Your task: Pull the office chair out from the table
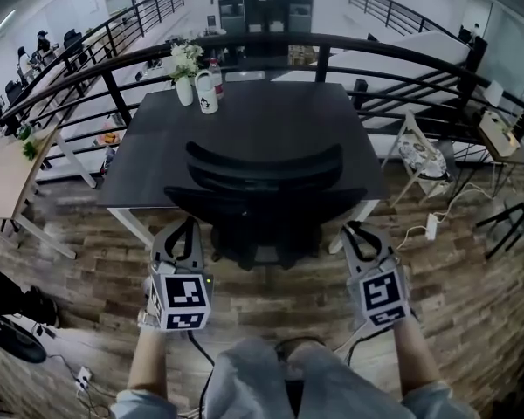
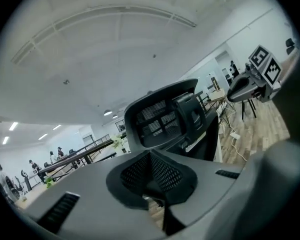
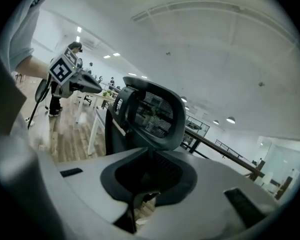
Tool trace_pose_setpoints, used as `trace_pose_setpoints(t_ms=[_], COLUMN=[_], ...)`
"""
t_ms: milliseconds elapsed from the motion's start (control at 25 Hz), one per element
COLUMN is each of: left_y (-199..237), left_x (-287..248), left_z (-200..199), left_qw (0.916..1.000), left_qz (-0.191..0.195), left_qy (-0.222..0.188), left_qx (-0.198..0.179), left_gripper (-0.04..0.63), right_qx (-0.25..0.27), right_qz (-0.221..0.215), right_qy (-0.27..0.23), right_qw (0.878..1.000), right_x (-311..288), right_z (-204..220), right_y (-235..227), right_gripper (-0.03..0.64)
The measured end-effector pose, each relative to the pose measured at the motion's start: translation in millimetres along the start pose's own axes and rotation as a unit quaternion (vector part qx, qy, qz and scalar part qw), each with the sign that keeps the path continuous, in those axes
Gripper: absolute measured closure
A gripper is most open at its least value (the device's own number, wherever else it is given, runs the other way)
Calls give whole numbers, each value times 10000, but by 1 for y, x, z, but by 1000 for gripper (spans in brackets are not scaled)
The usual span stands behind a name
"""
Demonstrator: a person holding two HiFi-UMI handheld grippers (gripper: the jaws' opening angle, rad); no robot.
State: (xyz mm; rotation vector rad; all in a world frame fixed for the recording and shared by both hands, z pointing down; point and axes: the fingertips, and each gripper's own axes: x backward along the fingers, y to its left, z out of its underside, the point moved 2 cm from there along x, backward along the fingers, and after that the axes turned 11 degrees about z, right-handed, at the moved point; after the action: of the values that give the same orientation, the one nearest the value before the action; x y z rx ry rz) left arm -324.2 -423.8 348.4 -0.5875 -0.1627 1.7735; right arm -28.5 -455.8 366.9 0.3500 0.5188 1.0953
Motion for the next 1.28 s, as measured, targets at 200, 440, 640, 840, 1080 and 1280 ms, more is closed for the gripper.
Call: trace_pose_setpoints(t_ms=[200, 440, 640, 840, 1080, 1280], left_y=[12, 26, 32, 25, 34, 33], left_x=[-23, -49, -67, -84, -100, -111], left_z=[12, 26, 44, 63, 69, 75], left_qw=[9989, 9869, 9624, 9231, 9010, 8715], left_qz=[117, 210, 317, 641, 417, 361], left_qy=[85, 370, 845, 1333, 1491, 1652], left_qx=[-440, -1554, -2561, -3549, -4052, -4603], left_gripper=[566, 509, 442, 387, 359, 354], right_qx=[813, 1498, 2239, 2854, 3367, 3773], right_qz=[-37, -48, -169, -252, -325, -376], right_qy=[-10, 128, 306, 529, 709, 813], right_qw=[9967, 9886, 9740, 9566, 9384, 9218], right_x=[-20, -47, -65, -81, -97, -108], right_z=[-2, 2, 11, 23, 39, 49], right_y=[-4, -5, -5, -4, 1, 2], right_gripper=[529, 472, 411, 379, 365, 359])
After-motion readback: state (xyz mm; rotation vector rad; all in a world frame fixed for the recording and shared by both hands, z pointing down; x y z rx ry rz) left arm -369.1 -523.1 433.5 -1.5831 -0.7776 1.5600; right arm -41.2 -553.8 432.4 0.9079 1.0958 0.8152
